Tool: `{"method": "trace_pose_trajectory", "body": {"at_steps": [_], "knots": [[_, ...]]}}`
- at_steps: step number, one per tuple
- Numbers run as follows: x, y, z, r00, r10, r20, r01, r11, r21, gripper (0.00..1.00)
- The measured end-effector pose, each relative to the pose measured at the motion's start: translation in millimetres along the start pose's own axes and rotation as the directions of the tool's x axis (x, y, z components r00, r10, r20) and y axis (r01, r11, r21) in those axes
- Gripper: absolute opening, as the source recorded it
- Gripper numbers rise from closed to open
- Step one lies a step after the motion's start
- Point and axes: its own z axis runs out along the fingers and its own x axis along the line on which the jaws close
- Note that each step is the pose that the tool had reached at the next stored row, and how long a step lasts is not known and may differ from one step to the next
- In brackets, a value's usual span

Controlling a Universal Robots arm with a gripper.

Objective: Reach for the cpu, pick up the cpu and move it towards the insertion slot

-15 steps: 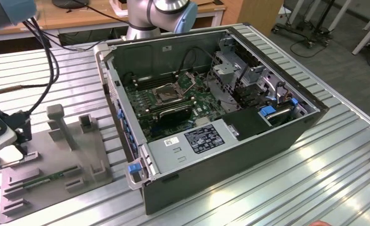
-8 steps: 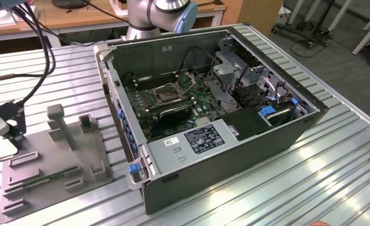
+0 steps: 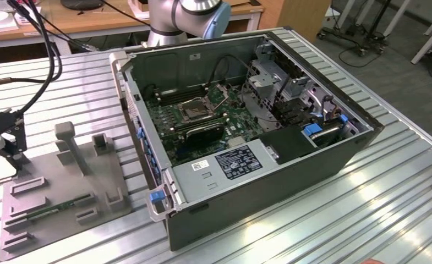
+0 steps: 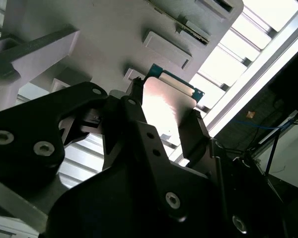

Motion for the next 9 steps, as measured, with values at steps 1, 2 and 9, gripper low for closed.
{"method": "trace_pose_trajectory", "body": {"at_steps": [1,2,9], "knots": [[0.0,0.0,0.0,1.0,0.0,0.0001,0.0,1.0,0.0,0.53],[0.0,0.0,-0.2,1.0,0.0,-0.0002,0.0,1.0,0.0001,0.53],[0.0,0.0,-1.9,1.0,0.0,-0.0007,0.0,1.0,0.0005,0.53]]}}
